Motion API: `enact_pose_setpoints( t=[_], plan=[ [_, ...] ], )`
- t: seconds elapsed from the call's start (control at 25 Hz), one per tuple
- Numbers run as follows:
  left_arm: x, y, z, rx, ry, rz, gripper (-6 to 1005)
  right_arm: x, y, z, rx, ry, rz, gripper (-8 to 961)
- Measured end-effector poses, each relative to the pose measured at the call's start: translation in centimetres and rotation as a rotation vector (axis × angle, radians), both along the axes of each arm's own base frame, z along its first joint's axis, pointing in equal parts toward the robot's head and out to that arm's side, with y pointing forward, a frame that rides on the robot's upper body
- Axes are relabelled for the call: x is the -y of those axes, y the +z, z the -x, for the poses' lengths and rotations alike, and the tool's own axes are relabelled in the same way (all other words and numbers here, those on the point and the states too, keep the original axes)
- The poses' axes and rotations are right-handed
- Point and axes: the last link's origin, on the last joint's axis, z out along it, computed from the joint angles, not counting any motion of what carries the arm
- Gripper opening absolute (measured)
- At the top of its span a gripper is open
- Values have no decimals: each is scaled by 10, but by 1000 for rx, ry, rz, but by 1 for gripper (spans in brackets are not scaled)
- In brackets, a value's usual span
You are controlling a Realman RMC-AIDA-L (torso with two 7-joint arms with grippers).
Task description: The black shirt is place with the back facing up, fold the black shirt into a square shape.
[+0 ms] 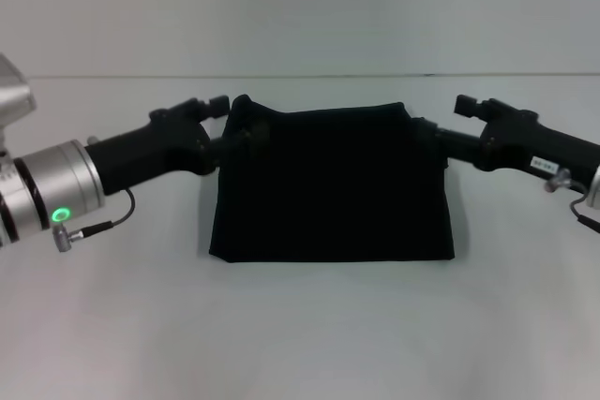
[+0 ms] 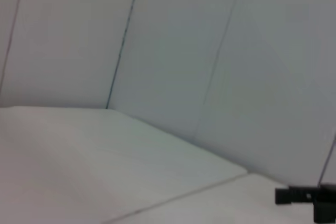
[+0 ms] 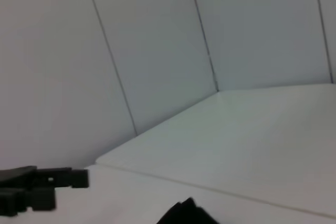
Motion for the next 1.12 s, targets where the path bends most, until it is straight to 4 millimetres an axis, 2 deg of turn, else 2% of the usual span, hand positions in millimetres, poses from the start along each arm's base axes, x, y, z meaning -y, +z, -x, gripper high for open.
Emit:
enact_pose_setpoints(
  t=[0.4, 0.72, 1.12],
  plan=[
    [0, -37, -9, -220, -77, 167, 860, -9, -24, 12, 111, 6, 120, 904],
    [-2, -36, -11, -223, -66, 181, 860, -7, -28, 14, 125, -14, 197, 895],
    [-2, -34, -9, -300, -31, 278, 860, -7, -32, 19, 146, -10, 253, 895]
  ],
)
